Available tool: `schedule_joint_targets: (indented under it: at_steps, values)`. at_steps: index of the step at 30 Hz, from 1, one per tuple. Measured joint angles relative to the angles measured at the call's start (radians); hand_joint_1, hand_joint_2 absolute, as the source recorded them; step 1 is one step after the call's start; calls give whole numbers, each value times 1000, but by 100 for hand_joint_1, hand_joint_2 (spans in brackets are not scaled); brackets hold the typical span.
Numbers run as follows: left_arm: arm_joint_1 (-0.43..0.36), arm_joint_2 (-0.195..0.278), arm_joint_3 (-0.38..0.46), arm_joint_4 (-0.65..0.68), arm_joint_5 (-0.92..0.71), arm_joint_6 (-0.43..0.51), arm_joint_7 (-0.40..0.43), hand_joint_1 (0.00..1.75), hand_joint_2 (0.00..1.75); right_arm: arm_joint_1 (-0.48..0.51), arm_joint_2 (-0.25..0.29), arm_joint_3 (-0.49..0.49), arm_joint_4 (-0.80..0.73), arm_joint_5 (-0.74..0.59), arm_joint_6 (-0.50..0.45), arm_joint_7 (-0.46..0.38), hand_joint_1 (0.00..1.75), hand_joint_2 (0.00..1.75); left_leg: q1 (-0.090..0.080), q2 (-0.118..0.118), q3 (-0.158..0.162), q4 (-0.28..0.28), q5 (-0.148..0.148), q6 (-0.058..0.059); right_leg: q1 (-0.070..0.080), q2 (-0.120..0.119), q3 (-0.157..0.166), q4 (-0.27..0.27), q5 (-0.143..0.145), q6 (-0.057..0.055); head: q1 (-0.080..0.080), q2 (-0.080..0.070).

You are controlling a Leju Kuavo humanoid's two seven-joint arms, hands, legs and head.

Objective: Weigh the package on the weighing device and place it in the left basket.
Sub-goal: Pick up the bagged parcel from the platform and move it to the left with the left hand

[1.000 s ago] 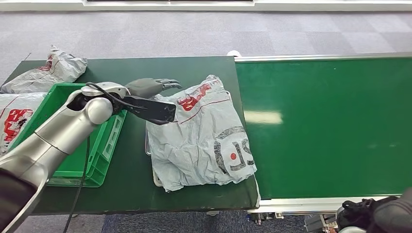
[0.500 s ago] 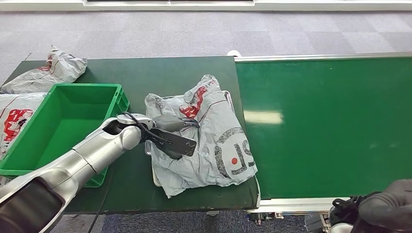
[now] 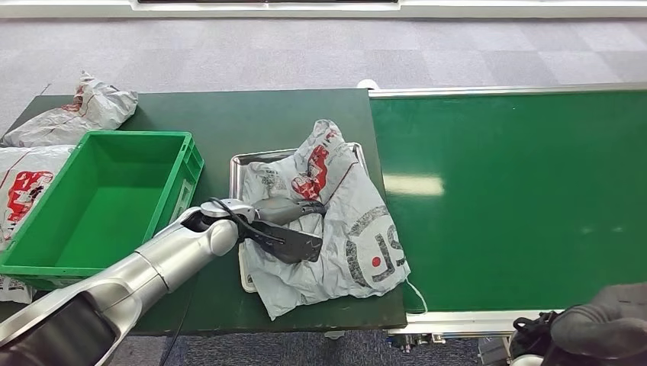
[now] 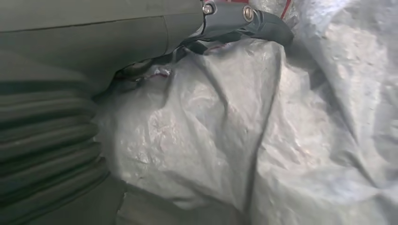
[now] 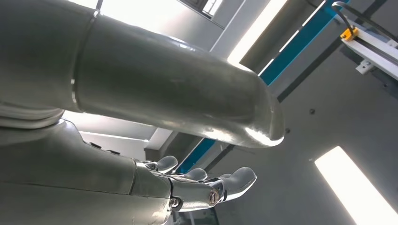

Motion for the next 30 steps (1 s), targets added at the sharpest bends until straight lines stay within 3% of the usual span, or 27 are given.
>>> schedule_joint_targets:
  at_steps: [11,26,30]
  values:
    - [7,24,17,-46,-41,92,40,175,175,18,16,0,0,29,0,20,0,0,0,0,0,0,1,0,0,0,0,0,0,0,0,0]
    - [27,85,55,-158,-65,129,70,175,175,38,17,0,-1,30,0,23,0,0,0,0,0,0,1,0,0,0,0,0,0,0,0,0]
    - [42,148,109,-276,-83,152,104,175,175,53,19,0,-9,21,0,27,0,175,1,1,0,0,1,0,1,1,-1,0,0,0,0,0]
